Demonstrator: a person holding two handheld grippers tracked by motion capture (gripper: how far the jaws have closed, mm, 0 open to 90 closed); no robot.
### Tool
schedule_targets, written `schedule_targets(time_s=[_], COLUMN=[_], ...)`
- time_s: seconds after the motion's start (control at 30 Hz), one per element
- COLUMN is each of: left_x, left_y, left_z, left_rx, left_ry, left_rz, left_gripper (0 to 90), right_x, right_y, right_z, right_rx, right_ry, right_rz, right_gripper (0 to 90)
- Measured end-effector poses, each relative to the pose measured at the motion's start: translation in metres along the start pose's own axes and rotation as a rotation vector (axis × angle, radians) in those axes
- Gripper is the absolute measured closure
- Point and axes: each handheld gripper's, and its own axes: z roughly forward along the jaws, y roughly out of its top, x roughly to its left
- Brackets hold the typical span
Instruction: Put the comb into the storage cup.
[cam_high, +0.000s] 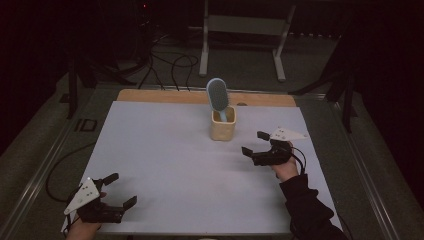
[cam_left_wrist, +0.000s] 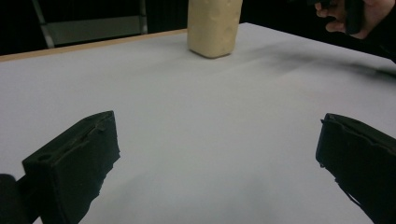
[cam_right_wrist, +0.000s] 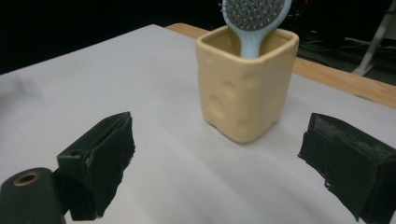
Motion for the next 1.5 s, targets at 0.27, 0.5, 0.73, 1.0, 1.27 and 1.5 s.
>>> schedule_targets(time_s=[0.27,0.5,0.73,1.0,1.27,1.5], left_x=[0.0,0.0,0.0,0.0,-0.001,-0.001], left_y=[0.0,0.0,0.0,0.0,0.0,0.0], left_z=[0.001,0.0,0.001,0.001,0.001,0.002], left_rx=[0.002,0.003,0.001,0.003,0.005,0.006], left_ry=[0.0,0.0,-0.002,-0.001,-0.001,-0.003], left_rz=[-0.002,0.004,0.003,0.0,0.001,0.002], left_gripper=[0.0,0.0,0.0,0.0,0.0,0.0], right_x=[0.003,0.006,0.01,0.016,0.02,0.028], right_y=[-0.017,-0.032,-0.043,-0.055,-0.07,-0.079], right_z=[-0.017,-0.033,-0.046,-0.06,-0.071,-0.08], right_rx=[-0.001,-0.001,0.008,0.013,0.036,0.046], right_ry=[0.008,0.016,0.001,-0.006,-0.02,-0.034], right_rz=[0.02,0.008,0.003,0.0,0.01,0.012], right_gripper=[8.9,8.8,8.9,8.9,8.9,8.9])
